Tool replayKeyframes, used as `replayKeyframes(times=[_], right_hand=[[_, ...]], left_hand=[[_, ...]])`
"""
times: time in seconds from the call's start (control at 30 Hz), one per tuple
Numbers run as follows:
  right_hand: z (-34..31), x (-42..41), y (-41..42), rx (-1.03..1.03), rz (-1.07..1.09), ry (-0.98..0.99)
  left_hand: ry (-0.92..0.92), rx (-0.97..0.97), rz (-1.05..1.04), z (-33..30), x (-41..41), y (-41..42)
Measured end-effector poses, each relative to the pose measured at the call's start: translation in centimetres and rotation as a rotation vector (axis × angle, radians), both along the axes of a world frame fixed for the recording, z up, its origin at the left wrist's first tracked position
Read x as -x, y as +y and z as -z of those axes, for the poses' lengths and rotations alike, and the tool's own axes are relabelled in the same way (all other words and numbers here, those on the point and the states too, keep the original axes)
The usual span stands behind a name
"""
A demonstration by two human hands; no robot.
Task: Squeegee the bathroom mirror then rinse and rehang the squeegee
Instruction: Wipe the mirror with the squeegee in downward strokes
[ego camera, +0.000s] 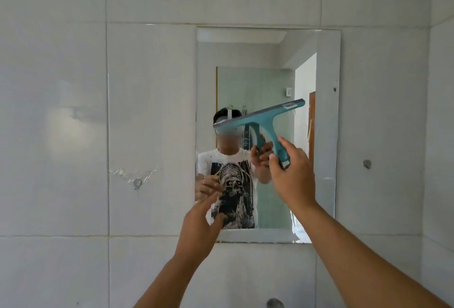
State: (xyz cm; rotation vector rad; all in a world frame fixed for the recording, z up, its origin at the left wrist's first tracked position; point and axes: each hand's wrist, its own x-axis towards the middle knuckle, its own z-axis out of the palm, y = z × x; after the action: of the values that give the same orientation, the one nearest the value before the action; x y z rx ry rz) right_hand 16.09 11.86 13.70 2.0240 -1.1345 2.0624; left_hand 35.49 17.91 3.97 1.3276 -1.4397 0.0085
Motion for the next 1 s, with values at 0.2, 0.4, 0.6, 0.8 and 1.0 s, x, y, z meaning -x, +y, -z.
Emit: replayKeyframes(times=[0.2, 0.4, 0.6, 0.8, 1.0], right_hand=[[-6.6, -2.0, -3.2, 0.114, 0.073, 0.061], [-11.1, -5.1, -5.0, 0.199, 0.067, 0.154], [-14.7, -7.0, -5.5, 0.31, 0.111, 0.256], [-18.4, -7.0, -5.0, 0.345, 0.119, 0.369], [-22.1, -6.1, -4.9, 0.365, 0.219, 0.523]], left_hand=[[-0.246, 0.005, -0.224, 1.0, -5.6, -4.6], [-0.454, 0.163, -0.333, -2.8, -8.8, -7.6], [-0.534, 0.156, -0.361, -4.6, -10.4, -8.0], [-0.579, 0.15, -0.384, -5.8, -10.6, -7.9], [-0.621, 0.071, -0.443, -7.1, -10.1, -7.7]])
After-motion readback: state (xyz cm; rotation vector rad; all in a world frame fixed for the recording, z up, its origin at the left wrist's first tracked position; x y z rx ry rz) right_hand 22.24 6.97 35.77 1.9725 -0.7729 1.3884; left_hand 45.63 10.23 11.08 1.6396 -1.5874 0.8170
